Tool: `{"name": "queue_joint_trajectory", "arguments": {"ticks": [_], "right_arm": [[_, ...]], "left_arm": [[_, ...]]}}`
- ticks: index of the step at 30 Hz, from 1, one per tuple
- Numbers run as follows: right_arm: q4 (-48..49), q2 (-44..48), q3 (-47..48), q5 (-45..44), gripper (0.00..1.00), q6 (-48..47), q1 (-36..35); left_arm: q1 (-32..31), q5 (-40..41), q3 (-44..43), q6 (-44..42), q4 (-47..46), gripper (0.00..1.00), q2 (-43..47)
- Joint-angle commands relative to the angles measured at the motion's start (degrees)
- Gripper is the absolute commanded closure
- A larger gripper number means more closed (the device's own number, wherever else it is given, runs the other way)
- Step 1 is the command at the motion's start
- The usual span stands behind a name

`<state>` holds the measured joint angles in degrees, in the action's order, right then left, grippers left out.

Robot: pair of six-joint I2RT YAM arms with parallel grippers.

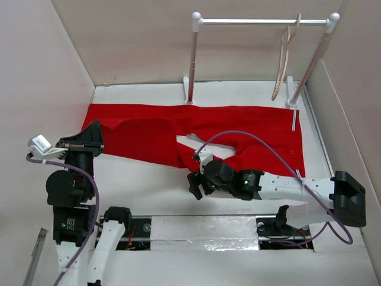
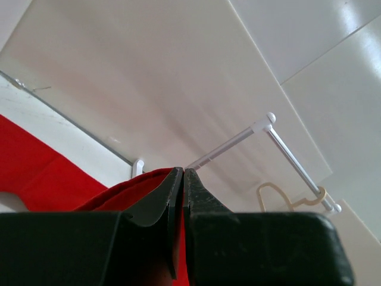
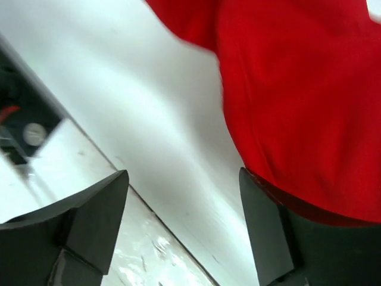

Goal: Place the trousers on the hanger
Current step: Flatten out the trousers at the center of the board.

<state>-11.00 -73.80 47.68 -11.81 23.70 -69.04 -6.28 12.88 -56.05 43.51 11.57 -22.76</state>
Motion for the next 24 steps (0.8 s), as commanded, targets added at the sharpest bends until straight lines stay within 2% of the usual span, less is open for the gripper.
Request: {"name": "queue_joint_trajectory", "arguments": {"ticks": [1,6,10,13,14,17,19,23,24], "right_arm": [[-0.85,2.52,-0.66,-11.39,0.18,2.14,-0.84],[-0.95,-0.81,-0.57,-18.23,0.23,3.19,-1.37],[-0.6,-5.55,1.79,-20.53,0.3,2.93,0.03],[-2.43,-8.72,5.22,-23.42,0.53,2.66,0.56],[-3.05,-8.9,6.8,-25.69,0.74,2.92,0.57],[-6.04,-6.29,7.95,-28.08,1.0,3.45,0.57],[-7.97,-2.86,6.99,-28.0,1.0,3.63,0.57],[-11.4,8.3,1.55,-21.95,1.0,5.56,-1.45],[-12.1,12.76,0.15,-18.11,1.0,6.87,-1.45]], "left_arm": [[0.22,0.92,-0.46,-0.97,-0.5,1.0,2.11],[0.22,0.39,1.03,-0.97,0.29,1.0,3.6],[0.22,-0.14,0.95,-1.58,0.47,1.0,4.04],[0.22,0.04,1.29,-2.28,0.21,1.0,4.31],[0.22,-0.05,1.99,-2.37,0.03,1.0,4.48],[0.22,-0.4,3.83,-2.2,-1.11,1.0,4.66],[0.22,-0.06,5.07,-1.67,-1.82,1.0,4.66],[0.22,5.02,8.14,1.48,-1.82,0.99,3.52],[0.22,6.35,8.67,2.19,-1.73,0.9,3.43]]}}
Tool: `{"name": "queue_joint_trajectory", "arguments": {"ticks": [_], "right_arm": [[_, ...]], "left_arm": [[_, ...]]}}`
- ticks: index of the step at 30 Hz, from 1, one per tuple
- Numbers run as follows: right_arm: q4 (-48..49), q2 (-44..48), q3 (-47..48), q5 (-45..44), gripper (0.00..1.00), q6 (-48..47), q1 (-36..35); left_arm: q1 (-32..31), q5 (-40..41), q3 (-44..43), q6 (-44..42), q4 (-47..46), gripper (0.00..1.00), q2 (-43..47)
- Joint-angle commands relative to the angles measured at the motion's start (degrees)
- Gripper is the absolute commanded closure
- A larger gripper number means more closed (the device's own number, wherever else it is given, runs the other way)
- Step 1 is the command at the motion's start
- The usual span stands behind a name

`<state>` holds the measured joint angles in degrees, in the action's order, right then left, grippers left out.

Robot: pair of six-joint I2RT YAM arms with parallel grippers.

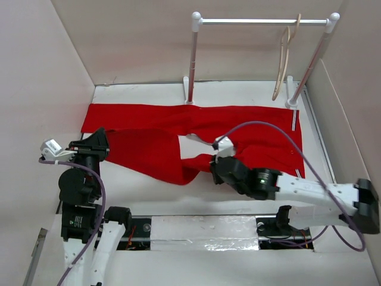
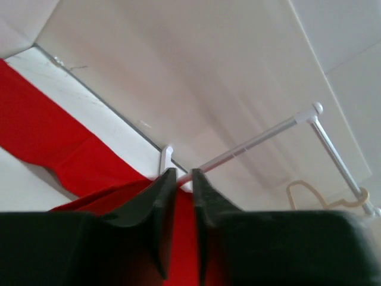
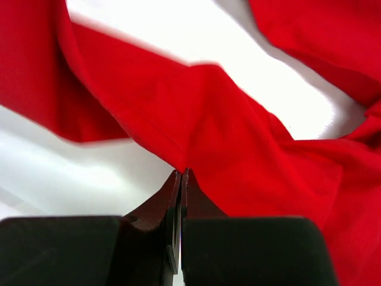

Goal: Place the trousers on the hanger
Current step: Flatten out the trousers at the center of the board.

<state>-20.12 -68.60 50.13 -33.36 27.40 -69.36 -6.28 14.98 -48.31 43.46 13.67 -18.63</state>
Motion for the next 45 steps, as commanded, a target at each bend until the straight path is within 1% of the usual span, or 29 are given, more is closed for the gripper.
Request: {"name": "queue_joint_trajectory", "arguments": {"ticks": [1,2,3,4,5,6,8,9,10,11,12,13,14,15,16,18,20,21,23,24,26,27,28,30,32,36,38,43,45], "right_arm": [[-3.6,9.6,-5.54,5.66,1.0,3.62,-1.13],[-3.26,11.54,-7.31,8.03,1.0,3.63,-1.65],[-2.48,14.86,-9.24,11.79,1.0,4.15,-1.65],[-1.95,16.03,-12.3,13.57,1.0,5.81,-1.65],[-1.94,16.82,-13.29,14.72,1.0,6.69,-1.65],[-1.85,17.27,-13.91,17.95,1.0,7.31,-1.65],[-2.55,16.66,-14.01,20.09,1.0,7.49,-2.26],[-3.08,16.22,-13.83,18.79,0.99,8.02,-2.27],[-2.74,15.08,-13.83,18.34,0.94,8.11,-2.79],[-2.12,14.55,-13.57,17.81,0.83,7.76,-2.8],[-1.6,13.85,-13.04,17.37,0.75,7.24,-2.8],[-1.76,13.15,-12.26,16.59,0.64,6.19,-2.8],[-2.03,11.75,-11.12,15.71,0.43,5.22,-2.8],[-2.29,11.04,-8.15,15.18,0.37,3.99,-2.27],[-2.73,10.25,-6.29,15.26,0.35,0.67,-2.27],[-3.26,7.88,-0.07,16.56,0.23,-5.12,-0.16],[-0.55,5.77,3.03,20.68,0.18,-9.88,1.85],[1.29,2.71,4.18,25.84,0.18,-11.91,5.0],[5.78,-2.21,7.78,32.97,0.18,-16.05,9.05],[6.4,-8.59,9.44,39.45,0.18,-16.76,12.29],[6.4,-14.78,15.48,41.09,0.17,-17.29,14.07],[7.45,-17.51,16.74,42.32,0.16,-17.55,14.6],[8.59,-22.67,18.06,43.11,0.15,-17.55,15.65],[8.61,-27.44,22.37,46.35,0.1,-17.82,16.18],[9.66,-33.67,24.57,48.82,0.1,-18.17,16.19],[7.56,-42.13,31.94,50.94,0.1,-18.61,16.19],[7.55,-44.33,32.84,51.55,0.11,-18.7,16.19],[9.04,-49.17,34.15,56.22,0.21,-17.29,14.35],[8.96,-50.23,35.03,55.78,0.47,-17.2,14.34]], "left_arm": [[0.22,5.74,1.46,3.11,-3.83,0.82,-0.88],[0.22,8.28,2.34,3.99,-3.74,0.69,-0.97],[0.22,9.35,2.7,5.3,-3.57,0.43,-1.05],[0.22,10.23,2.79,5.66,-3.3,0.34,-1.23],[0.22,10.68,2.79,5.76,-3.13,0.29,-1.58],[0.22,10.51,2.7,5.67,-2.78,0.27,-1.67],[0.22,9.37,2.35,5.06,-2.16,0.27,-1.85],[0.22,8.67,2.35,4.27,-1.72,0.28,-1.85],[0.22,6.92,2.43,2.17,-1.81,0.3,-1.67],[0.22,1.86,3.22,1.2,-2.5,0.32,-1.84],[0.22,-0.72,3.75,0.49,-2.42,0.34,-2.37],[0.22,-2.92,4.19,-0.13,-1.99,0.34,-2.81],[0.22,-5.29,5.15,-0.39,-1.63,0.35,-4.12],[0.22,-5.49,5.86,-0.74,-1.37,0.36,-4.65],[0.22,-5.4,6.56,-1.01,-1.54,0.36,-5.01],[0.22,-4.97,8.06,-1.19,-1.89,0.37,-5.54],[0.22,-5.05,8.76,-1.19,-2.51,0.37,-5.62],[0.22,-5.14,8.85,-1.1,-3.29,0.37,-5.62],[0.22,-5.84,8.68,-1.27,-3.83,0.37,-5.8],[0.22,-6.1,8.68,-1.28,-4.0,0.37,-5.89],[0.22,-7.15,9.2,-1.45,-4.0,0.37,-5.71],[0.22,-7.42,9.64,-1.54,-4.18,0.37,-5.54],[0.22,-7.86,10.08,-1.71,-4.44,0.37,-5.28],[0.22,-8.65,11.22,-2.06,-4.88,0.37,-5.01],[0.22,-9.18,11.75,-2.68,-4.97,0.36,-5.36],[0.22,-10.24,12.02,-3.03,-6.11,0.36,-6.15],[0.22,-10.59,12.02,-3.21,-6.64,0.36,-6.15],[0.22,-10.59,13.16,-3.3,-8.57,0.36,-6.5],[0.22,-10.76,13.77,-3.3,-9.27,0.36,-7.2]]}}
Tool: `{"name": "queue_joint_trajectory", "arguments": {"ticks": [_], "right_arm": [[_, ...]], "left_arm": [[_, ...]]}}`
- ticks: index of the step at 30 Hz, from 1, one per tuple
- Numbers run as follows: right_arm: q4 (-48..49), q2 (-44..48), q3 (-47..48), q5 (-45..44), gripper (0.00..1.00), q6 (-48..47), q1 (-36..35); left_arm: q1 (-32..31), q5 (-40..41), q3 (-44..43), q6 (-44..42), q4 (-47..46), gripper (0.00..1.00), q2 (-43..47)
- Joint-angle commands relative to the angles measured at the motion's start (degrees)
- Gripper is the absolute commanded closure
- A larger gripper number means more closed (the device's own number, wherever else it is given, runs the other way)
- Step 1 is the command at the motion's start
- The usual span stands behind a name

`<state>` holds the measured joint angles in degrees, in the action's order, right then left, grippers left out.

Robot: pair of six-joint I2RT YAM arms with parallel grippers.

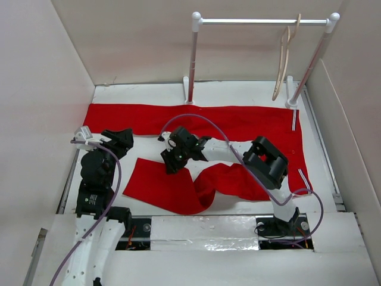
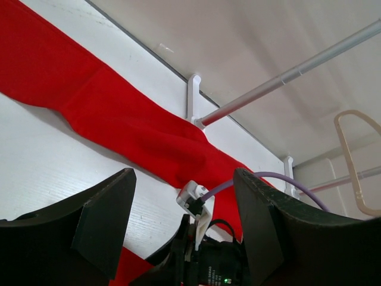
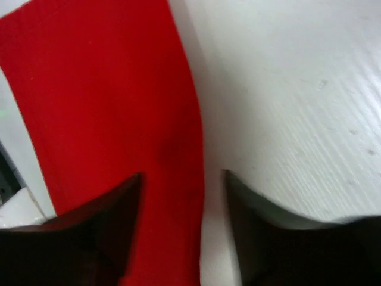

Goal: Place the trousers on the hanger
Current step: Flatten out the trousers at the center of the board.

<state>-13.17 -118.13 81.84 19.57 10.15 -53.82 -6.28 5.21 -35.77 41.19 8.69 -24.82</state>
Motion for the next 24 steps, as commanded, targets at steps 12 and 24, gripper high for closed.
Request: {"name": "queue_joint_trajectory", "arguments": {"ticks": [12,24], "right_arm": [[0.26,13.52,12.88,-18.3,1.0,0.23,-0.58],[-3.27,1.6,19.23,-28.89,1.0,-1.28,-12.62]], "left_arm": [[0.22,-2.84,-1.4,0.03,-8.07,0.36,-5.76],[0.22,13.14,-2.04,2.93,-1.75,0.36,-0.76]]}}
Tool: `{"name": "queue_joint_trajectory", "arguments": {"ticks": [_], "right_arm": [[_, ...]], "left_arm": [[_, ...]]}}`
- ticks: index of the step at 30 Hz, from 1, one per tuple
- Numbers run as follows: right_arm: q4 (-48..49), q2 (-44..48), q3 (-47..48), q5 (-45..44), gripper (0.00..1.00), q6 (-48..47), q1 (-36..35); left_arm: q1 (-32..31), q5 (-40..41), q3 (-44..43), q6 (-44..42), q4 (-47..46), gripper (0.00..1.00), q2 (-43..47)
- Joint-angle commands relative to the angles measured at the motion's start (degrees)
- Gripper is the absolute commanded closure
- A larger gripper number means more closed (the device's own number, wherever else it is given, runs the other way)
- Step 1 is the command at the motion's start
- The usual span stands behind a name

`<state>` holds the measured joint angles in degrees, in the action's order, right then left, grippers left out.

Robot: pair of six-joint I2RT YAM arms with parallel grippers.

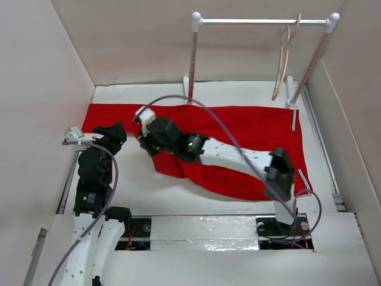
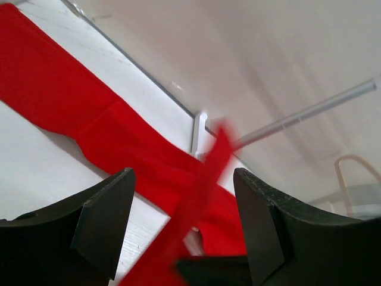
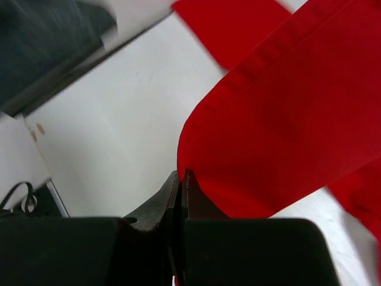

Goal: Place the trousers on the hanger
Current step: Flatten out the trousers at the center of the board.

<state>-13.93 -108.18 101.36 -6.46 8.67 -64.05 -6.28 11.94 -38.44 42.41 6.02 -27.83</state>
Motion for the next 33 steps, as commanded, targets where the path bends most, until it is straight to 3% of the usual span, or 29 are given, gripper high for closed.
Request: {"name": "queue_joint_trajectory", "arguments": {"ticks": [1,2,3,8,9,14,15,17,23,25,26,27,28,30,32,33], "right_arm": [[-1.98,-9.75,0.06,-1.81,1.0,1.69,-2.39],[-1.28,-11.94,0.24,-1.11,0.98,2.4,-3.0],[-0.92,-12.49,-0.11,-0.4,0.91,2.58,-3.01],[5.21,-10.74,-7.57,4.17,0.78,6.18,-5.21],[6.1,-9.08,-8.97,4.7,0.66,6.54,-5.99],[11.89,-1.08,-19.07,9.18,0.35,7.24,-6.0],[12.09,0.24,-20.05,10.05,0.23,6.89,-6.0],[9.12,3.93,-20.76,11.21,0.22,5.57,-6.0],[6.12,14.38,-25.24,6.2,0.25,3.82,-3.72],[4.89,16.24,-27.0,3.05,0.45,3.55,-3.02],[4.1,18.07,-27.62,2.07,0.62,3.64,-2.31],[4.09,19.22,-28.4,1.46,0.86,3.73,-2.31],[4.09,20.37,-30.41,0.23,0.93,3.99,-1.78],[5.05,24.66,-32.88,-0.66,1.0,4.78,-1.08],[6.28,27.75,-36.57,-1.63,1.0,5.57,-0.55],[6.55,29.33,-37.72,-1.8,0.93,5.83,-0.55]], "left_arm": [[0.22,7.12,1.34,2.58,1.27,0.36,2.95],[0.22,8.0,2.04,3.2,1.88,0.36,4.27],[0.22,9.83,3.01,3.9,3.37,0.36,4.89],[0.22,9.68,6.88,6.71,4.17,0.35,6.13],[0.22,8.37,8.1,6.8,4.26,0.35,5.78],[0.22,5.02,9.34,4.79,4.17,0.36,2.88],[0.22,4.06,8.73,4.7,5.22,0.36,1.48],[0.22,3.18,9.34,4.78,5.93,0.37,0.59],[0.22,6.68,13.65,8.99,9.17,0.36,1.73],[0.22,8.45,14.26,11.71,11.9,0.36,1.21],[0.22,8.27,14.7,14.86,12.34,0.36,0.16],[0.22,9.58,15.14,16.89,14.78,0.36,-0.63],[0.22,10.72,15.23,18.3,15.77,0.36,-1.69],[0.22,11.78,15.58,20.15,15.78,0.35,-5.55],[0.22,12.66,15.41,20.6,16.13,0.34,-10.89],[0.22,12.84,15.58,21.82,16.74,0.34,-12.66]]}}
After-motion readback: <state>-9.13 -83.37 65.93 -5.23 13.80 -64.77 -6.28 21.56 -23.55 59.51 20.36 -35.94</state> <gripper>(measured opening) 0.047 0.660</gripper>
